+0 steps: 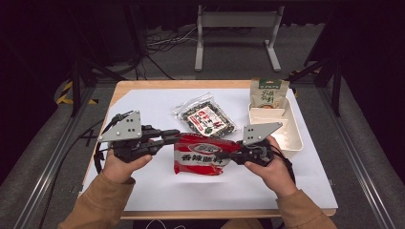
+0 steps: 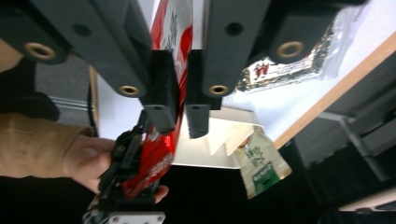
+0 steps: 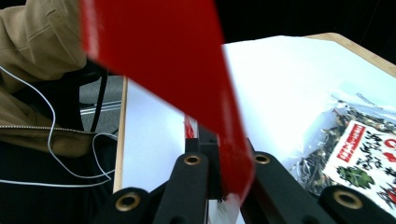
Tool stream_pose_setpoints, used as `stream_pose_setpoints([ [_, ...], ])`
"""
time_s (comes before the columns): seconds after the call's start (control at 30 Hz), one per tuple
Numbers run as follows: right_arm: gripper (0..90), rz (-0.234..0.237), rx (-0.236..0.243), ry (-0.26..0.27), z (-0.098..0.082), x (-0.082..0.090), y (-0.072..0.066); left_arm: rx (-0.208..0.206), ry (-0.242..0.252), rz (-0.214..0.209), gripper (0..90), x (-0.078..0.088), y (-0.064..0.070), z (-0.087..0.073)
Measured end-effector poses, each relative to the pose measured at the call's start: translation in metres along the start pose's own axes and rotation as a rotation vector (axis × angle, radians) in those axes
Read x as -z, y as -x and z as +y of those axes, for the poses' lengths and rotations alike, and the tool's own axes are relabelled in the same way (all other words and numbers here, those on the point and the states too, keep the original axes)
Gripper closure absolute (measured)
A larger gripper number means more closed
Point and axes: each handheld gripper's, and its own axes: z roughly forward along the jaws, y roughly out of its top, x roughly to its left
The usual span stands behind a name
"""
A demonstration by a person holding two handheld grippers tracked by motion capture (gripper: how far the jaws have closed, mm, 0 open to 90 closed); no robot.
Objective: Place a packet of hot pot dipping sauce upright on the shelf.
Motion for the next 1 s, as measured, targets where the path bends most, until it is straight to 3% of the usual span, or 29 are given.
stream_pose_setpoints([
  [0.3, 89.1, -0.059, 0.016, -0.040, 0.010, 0.026, 0.007, 0.031, -0.016, 0.041, 58.1, -0.001, -0.007, -0.005],
  [0.47, 89.1, -0.098, 0.015, -0.042, 0.015, 0.043, 0.013, 0.062, -0.007, 0.054, 56.0, 0.003, -0.013, -0.009],
  [1.0, 89.1, -0.188, 0.007, -0.027, 0.029, 0.081, 0.032, 0.100, -0.036, 0.083, 52.8, 0.003, -0.025, -0.022],
])
